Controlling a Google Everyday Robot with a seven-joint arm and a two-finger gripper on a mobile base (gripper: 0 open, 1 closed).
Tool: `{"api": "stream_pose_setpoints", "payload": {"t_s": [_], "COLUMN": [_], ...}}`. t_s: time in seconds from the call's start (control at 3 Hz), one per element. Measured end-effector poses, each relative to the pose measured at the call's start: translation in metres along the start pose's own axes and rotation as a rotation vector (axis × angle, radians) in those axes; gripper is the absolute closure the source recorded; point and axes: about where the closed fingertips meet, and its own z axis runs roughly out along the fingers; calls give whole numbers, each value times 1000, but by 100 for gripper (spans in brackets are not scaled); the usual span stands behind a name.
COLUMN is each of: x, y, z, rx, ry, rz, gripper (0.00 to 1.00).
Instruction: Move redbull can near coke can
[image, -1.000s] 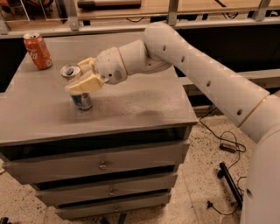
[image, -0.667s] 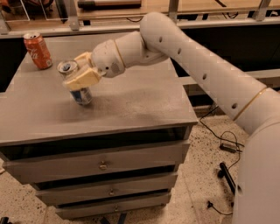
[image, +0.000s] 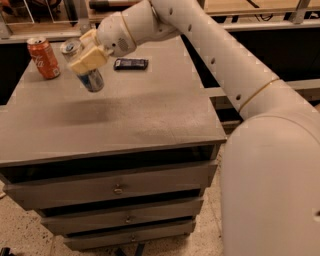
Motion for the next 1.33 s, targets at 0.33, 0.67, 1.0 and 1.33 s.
{"api": "stream_pose_setpoints", "payload": {"t_s": [0.33, 0.67, 1.0, 1.33], "x": [-8, -9, -2, -2], "y": [-43, -109, -113, -116], "z": [-9, -9, 21, 18], "rx": [62, 286, 409, 414], "ry": [-33, -225, -286, -300], "rz": [-22, -70, -84, -65], "gripper": [100, 100, 100, 100]}}
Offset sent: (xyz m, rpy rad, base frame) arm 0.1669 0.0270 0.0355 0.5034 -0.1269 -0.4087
